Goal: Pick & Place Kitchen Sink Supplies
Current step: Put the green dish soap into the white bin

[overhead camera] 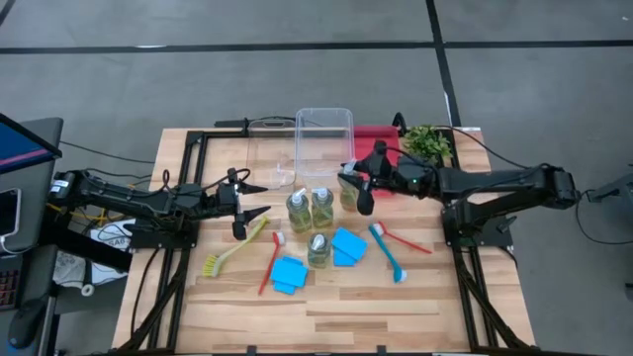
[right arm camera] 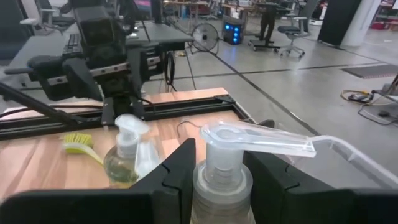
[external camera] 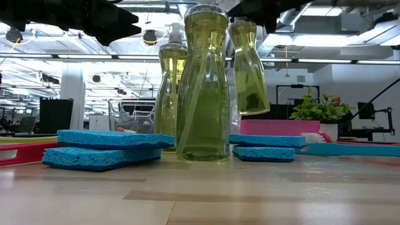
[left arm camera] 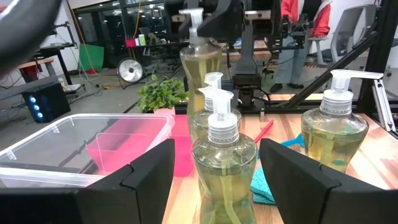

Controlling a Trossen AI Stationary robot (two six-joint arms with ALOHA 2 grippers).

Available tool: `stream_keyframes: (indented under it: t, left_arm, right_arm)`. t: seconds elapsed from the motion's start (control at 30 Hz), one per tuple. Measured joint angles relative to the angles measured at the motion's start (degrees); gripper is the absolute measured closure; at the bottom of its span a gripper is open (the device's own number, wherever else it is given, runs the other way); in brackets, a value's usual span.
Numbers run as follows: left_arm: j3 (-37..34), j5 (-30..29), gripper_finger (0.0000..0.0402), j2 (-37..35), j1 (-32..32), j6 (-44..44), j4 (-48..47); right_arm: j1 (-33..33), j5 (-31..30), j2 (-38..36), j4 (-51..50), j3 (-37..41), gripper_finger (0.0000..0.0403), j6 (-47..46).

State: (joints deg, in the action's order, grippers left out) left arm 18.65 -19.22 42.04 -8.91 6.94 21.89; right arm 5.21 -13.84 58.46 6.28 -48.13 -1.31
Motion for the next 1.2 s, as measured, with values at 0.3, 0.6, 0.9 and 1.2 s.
stream_keyframes:
  t: [0.3, 0.6, 0.9, 1.2]
  left_arm:
    - [0.0, 0.0, 0.0165, 0.0, 0.0, 0.0, 0.0]
    - [0.0, 0.0, 0.0165, 0.0, 0.0, 0.0, 0.0]
    - [0.0, 0.0, 0.0165, 0.0, 0.0, 0.0, 0.0]
    - [0.0, 0.0, 0.0165, 0.0, 0.0, 0.0, 0.0]
  right_arm:
    - [2.7, 0.2, 0.0, -9.6, -9.4, 0.0301, 1.5]
    - [6.5, 0.3, 0.0, -11.8, -16.4, 0.0301, 5.6]
    - [13.5, 2.0, 0.2, -10.4, -19.2, 0.0301, 6.8]
    - [23.5, 11.8, 5.0, -2.6, -19.2, 0.0301, 2.1]
